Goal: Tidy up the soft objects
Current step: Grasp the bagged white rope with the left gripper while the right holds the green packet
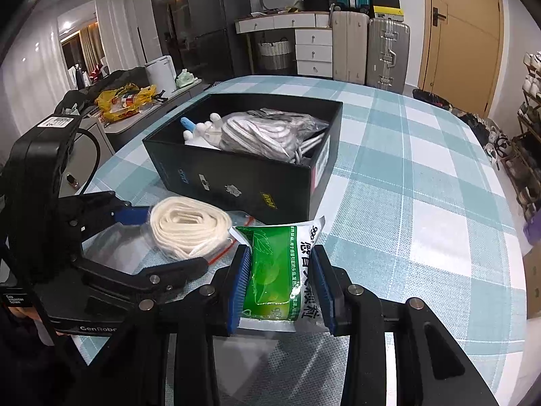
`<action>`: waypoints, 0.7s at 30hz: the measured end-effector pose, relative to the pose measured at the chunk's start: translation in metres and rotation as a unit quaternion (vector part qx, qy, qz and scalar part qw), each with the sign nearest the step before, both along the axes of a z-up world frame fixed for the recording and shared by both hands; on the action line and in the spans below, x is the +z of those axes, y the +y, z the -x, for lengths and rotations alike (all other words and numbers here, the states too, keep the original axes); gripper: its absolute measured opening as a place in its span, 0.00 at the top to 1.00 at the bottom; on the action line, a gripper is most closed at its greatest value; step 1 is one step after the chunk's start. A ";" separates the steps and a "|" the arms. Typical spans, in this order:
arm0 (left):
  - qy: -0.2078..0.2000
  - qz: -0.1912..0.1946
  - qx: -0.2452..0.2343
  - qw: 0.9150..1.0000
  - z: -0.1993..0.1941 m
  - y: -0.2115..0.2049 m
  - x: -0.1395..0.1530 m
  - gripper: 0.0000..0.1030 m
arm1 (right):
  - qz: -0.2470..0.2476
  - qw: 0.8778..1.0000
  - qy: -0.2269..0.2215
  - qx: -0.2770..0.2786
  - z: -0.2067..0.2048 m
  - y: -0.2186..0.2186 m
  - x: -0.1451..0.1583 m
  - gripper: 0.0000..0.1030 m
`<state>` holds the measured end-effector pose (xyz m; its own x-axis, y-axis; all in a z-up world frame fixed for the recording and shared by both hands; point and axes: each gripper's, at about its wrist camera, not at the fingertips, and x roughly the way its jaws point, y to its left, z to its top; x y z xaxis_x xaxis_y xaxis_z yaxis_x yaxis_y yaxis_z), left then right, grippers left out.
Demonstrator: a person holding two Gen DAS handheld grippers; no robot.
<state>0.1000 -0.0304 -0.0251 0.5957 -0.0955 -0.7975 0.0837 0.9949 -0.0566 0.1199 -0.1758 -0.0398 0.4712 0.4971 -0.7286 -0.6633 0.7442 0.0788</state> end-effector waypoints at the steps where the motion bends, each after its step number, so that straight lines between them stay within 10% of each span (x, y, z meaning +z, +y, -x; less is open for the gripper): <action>1: -0.001 0.005 -0.001 1.000 0.001 0.001 0.001 0.44 | -0.002 1.000 -0.002 0.004 0.002 0.000 0.001 0.64; 21: -0.071 0.042 0.029 0.996 0.038 0.037 0.036 0.47 | -0.044 0.996 -0.064 0.039 0.024 0.005 0.028 0.64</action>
<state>0.0617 0.0070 0.0111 0.7084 -0.1199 -0.6955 0.0385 0.9906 -0.1316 0.0957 -0.1707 -0.0121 0.5147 0.5949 -0.6174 -0.7281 0.6835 0.0516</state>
